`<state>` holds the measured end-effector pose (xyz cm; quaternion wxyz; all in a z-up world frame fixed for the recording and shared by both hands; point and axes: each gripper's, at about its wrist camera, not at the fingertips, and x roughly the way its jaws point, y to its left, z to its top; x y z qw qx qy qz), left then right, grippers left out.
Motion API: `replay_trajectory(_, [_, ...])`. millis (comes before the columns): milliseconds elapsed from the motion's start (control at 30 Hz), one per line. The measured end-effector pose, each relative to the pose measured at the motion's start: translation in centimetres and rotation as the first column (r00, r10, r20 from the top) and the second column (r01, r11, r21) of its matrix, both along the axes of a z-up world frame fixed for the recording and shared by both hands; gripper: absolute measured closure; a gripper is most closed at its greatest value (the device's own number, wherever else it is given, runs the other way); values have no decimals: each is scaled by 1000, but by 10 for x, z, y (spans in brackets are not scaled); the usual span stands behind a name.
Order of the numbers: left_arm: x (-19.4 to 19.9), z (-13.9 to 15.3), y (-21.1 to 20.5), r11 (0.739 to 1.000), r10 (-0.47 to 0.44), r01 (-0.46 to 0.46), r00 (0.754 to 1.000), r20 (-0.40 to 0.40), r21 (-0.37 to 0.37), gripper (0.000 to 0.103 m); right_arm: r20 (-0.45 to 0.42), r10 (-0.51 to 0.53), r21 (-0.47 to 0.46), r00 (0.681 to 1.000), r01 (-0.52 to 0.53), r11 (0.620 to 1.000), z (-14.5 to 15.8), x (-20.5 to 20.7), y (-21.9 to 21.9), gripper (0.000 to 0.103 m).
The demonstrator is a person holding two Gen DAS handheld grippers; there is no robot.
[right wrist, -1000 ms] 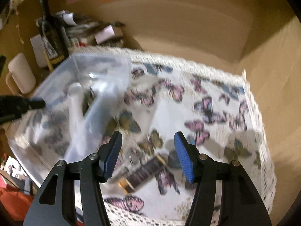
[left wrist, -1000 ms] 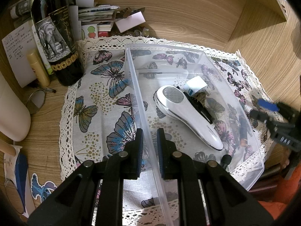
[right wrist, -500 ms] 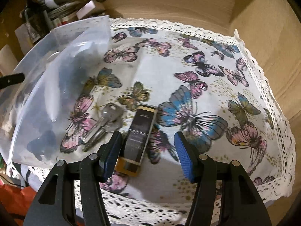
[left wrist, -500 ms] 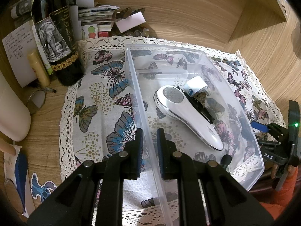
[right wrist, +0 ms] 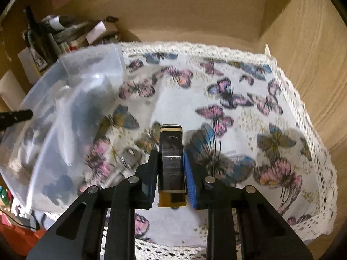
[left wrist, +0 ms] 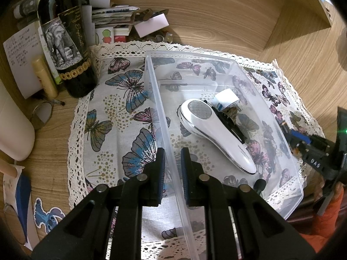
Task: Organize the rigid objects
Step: 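Grasp the black-and-gold tube upright with the right tool, then lay the tube into the box along the device, release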
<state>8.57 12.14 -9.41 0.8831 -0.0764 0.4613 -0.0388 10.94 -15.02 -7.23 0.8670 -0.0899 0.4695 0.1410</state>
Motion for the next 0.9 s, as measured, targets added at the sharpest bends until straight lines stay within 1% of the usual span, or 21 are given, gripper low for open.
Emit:
replay_trajectory(133, [0, 0, 0, 1000, 0, 0, 1000, 0, 1, 89, 49, 46, 60, 998, -49, 997, 22, 3, 13, 81])
replay_trajectory(267, [0, 0, 0, 1000, -1, 1, 1000, 0, 0, 89, 110, 105, 61, 988, -112, 992, 40, 2, 34, 81])
replay_trajectory(467, [0, 0, 1, 1000, -1, 1, 1000, 1, 2, 89, 163, 190, 62, 968, -203, 977, 56, 3, 64, 81])
replay_trajectory(700, [0, 0, 0, 1000, -3, 3, 1000, 0, 8, 89, 187, 278, 53, 942, -292, 955, 62, 7, 98, 81])
replay_trajectory(900, [-1, 0, 0, 1000, -5, 5, 1000, 0, 10, 89, 153, 330, 36, 932, -339, 940, 51, 16, 121, 81])
